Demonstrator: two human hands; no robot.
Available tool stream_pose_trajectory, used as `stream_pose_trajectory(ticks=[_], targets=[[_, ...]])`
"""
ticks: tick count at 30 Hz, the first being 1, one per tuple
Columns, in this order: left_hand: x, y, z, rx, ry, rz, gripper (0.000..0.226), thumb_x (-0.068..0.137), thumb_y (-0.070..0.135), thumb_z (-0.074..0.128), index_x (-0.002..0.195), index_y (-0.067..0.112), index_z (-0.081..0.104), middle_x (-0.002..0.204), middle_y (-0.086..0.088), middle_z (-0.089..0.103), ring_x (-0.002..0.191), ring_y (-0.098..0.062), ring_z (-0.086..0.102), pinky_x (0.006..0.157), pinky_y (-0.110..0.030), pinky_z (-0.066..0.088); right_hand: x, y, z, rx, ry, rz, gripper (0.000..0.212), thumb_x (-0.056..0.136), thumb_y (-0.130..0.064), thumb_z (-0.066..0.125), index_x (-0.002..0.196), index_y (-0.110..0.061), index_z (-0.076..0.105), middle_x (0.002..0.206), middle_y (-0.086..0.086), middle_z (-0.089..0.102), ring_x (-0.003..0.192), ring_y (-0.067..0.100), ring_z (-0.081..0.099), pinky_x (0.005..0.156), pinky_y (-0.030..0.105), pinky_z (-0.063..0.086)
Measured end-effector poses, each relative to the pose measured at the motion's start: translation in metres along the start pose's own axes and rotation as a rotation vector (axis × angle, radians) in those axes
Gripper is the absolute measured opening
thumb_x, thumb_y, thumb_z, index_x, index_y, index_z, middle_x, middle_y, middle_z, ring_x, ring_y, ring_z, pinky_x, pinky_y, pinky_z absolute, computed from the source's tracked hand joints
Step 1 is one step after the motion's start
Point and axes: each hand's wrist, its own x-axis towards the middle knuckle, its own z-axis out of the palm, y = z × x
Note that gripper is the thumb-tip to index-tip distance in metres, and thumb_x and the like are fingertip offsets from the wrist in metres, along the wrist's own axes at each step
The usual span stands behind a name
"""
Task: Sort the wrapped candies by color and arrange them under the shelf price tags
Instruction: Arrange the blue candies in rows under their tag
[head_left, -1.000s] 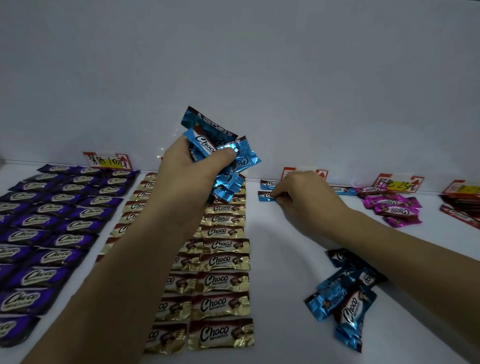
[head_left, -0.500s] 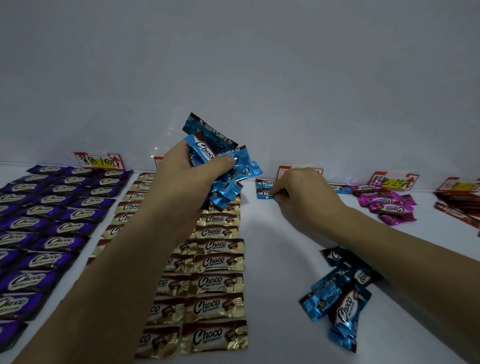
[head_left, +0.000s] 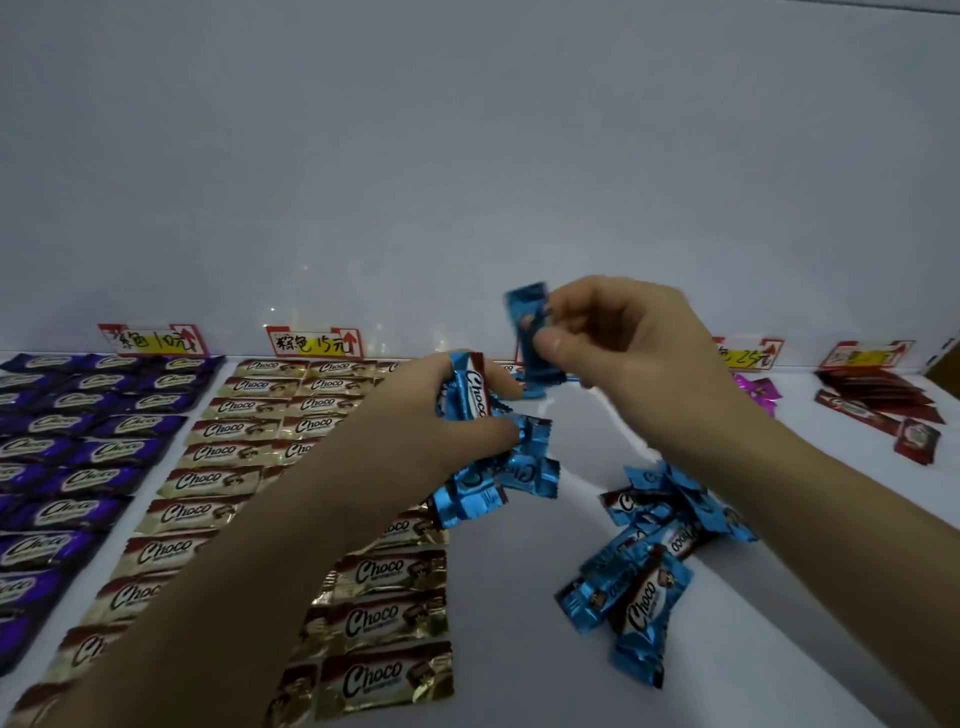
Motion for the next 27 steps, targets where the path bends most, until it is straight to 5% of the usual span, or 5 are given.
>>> stream_pose_trajectory(ticks=[3,7,12,20,27], targets=[[0.007,-0.005,-0.003,-0.181,0.097,-0.070,0.019,0.089,0.005,0.070,0.104,0.015,0.066,0.102,-0.012,0.074,0.084,-0.021,0.076,0.070,-0.038,0.062,0.004,0.013,-0.023,-0.048,0.109,0.026,0.021,0.089,0.001,0.069,0.097,-0.017,0.061,0.082,0.002,0.063,0.074,0.020,0.063,0.067,0.031,0.060],[0.014,-0.004,-0.010,-0.631,0.227,-0.201,0.007,0.093,0.010,0.064,0.098,0.015,0.066,0.096,-0.011,0.068,0.072,-0.018,0.066,0.046,-0.023,0.051,-0.001,0.047,-0.045,-0.212,0.007,0.156,0.030,0.093,0.005,0.059,0.108,-0.022,0.058,0.105,0.014,0.064,0.073,0.026,0.074,0.065,0.041,0.063],[0.031,-0.014,-0.019,-0.666,0.072,-0.229,0.057,0.102,0.020,0.047,0.050,0.021,0.069,0.076,-0.003,0.051,0.068,-0.015,0.044,0.048,-0.018,0.041,0.005,0.069,-0.045,-0.556,-0.040,0.044,0.033,0.083,0.001,0.069,0.082,-0.031,0.063,0.093,-0.006,0.069,0.082,0.013,0.072,0.071,0.024,0.059],[0.033,-0.027,-0.019,-0.728,0.036,-0.204,0.039,0.100,0.025,0.058,0.065,0.023,0.077,0.084,-0.003,0.066,0.080,-0.016,0.061,0.057,-0.023,0.054,0.004,0.078,-0.040,-0.928,-0.089,0.017,0.023,0.084,-0.025,0.077,0.107,-0.027,0.077,0.117,-0.004,0.070,0.107,0.019,0.059,0.092,0.044,0.054],[0.035,-0.021,-0.005,-0.679,0.060,-0.129,0.013,0.097,0.006,0.053,0.085,0.010,0.057,0.084,-0.010,0.052,0.074,-0.021,0.050,0.052,-0.021,0.050,0.007,0.087,-0.035,-0.934,-0.080,0.023,0.015,0.092,-0.023,0.071,0.104,-0.023,0.080,0.107,-0.003,0.074,0.082,0.007,0.057,0.079,0.020,0.045]])
